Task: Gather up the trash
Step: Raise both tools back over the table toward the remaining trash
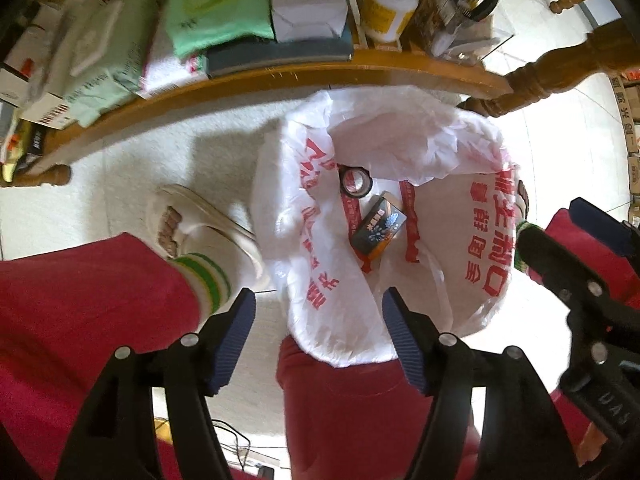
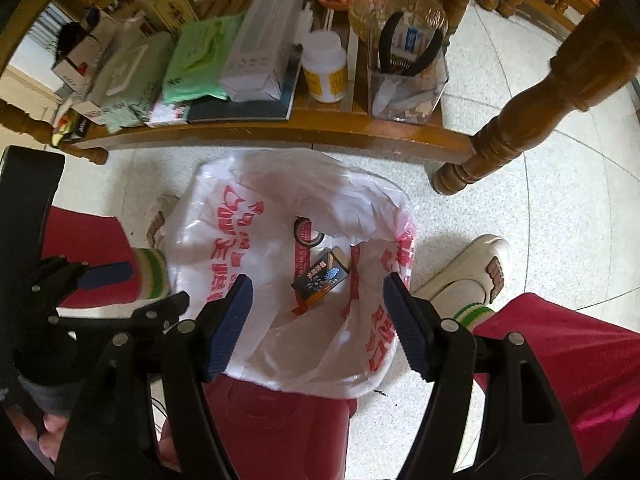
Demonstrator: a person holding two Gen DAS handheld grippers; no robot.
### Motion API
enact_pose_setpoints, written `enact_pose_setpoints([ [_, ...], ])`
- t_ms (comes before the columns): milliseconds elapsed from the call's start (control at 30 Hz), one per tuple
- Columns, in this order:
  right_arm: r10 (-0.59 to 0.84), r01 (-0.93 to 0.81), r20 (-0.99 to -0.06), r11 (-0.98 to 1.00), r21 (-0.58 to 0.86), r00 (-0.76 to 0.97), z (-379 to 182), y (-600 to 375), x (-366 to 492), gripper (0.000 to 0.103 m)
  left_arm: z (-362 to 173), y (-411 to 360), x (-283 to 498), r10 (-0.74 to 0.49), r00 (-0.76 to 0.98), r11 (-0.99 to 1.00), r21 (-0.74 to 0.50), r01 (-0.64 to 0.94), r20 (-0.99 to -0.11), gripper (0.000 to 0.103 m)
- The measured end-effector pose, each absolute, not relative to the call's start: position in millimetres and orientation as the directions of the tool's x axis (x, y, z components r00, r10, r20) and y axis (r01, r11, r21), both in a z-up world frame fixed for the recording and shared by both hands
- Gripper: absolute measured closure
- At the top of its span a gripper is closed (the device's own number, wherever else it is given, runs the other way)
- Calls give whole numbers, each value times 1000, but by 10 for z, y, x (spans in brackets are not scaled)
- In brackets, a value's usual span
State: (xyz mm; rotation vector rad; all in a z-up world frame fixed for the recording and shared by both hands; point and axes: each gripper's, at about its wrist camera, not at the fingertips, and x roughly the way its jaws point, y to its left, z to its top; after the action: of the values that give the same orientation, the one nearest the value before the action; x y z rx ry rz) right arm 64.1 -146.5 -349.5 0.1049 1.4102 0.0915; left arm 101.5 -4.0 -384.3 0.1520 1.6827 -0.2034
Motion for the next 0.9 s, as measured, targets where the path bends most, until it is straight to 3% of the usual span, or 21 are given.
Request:
enact_pose_setpoints([
  [100,159,-3,-963,987,163,218,-3134,-1554,520,35,-3482,39,932,-37,-59,970,-50,239,-998,38],
  [200,208,7,-929,975,221,307,-2669,-1718,364,20,-2991,143,862,-46,14,958,-40,284,-999,36],
  [467,196,-28,-832,977,213,519,-1273,-2151,247,18,-1365,477,974,-101,268,933,3,361,-958,17],
  [700,180,-90,-739,983,161,649,-126,-2390,382,13,-19,513,1163,-183,444,889,45,455,-877,11],
  [900,248,-165,-706,969,185,664,475,-2442,522,12,514,375,1230,-259,457,768,105,632,-851,10],
])
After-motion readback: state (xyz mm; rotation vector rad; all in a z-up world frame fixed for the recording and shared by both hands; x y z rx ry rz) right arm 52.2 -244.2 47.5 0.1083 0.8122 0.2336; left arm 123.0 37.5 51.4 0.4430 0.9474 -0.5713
